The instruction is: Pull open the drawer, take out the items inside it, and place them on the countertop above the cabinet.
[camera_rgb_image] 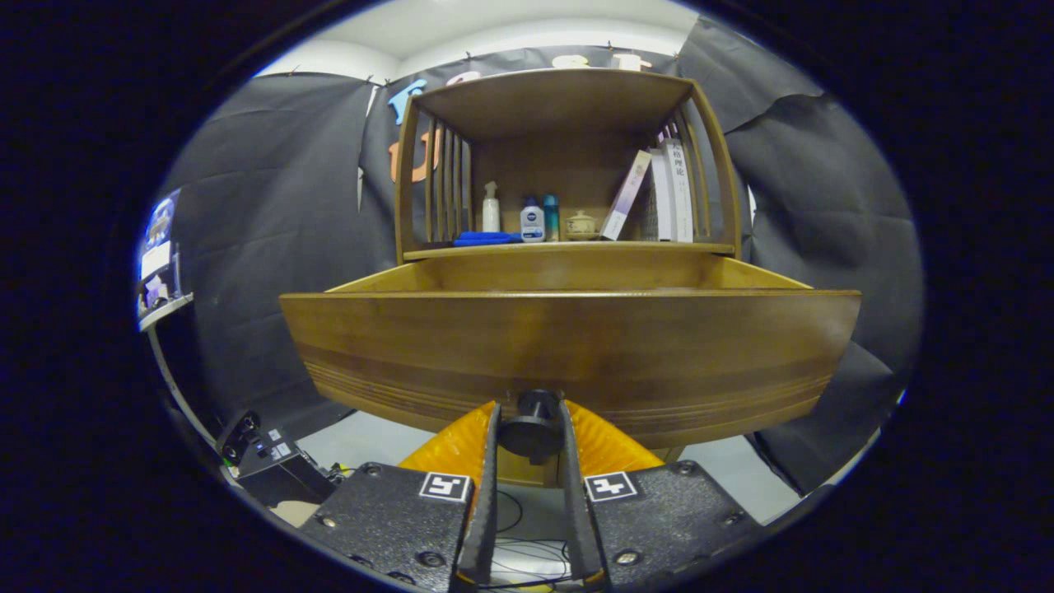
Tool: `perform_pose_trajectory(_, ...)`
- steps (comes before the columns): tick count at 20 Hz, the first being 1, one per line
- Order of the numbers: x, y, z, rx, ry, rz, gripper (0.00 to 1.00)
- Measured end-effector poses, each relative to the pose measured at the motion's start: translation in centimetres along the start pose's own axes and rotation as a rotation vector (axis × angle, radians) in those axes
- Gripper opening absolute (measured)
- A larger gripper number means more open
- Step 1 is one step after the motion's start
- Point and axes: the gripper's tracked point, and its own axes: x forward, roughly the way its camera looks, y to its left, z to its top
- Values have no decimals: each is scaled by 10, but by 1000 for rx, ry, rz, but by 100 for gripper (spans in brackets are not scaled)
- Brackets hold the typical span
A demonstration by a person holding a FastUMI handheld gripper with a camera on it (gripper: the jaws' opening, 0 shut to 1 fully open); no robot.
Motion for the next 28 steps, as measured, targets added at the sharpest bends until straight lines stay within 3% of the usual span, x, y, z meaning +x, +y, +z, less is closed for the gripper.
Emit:
perform_pose_trajectory(4,-23,7,14,38,43,58,54)
perform_pose_trajectory(9,-46,18,55,45,74,113,94)
perform_pose_trajectory(16,-17,27,116,36,128,165,98)
perform_pose_trajectory(24,54,12,121,14,428,163,98)
perform_pose_trajectory(28,79,7,100,21,631,156,98)
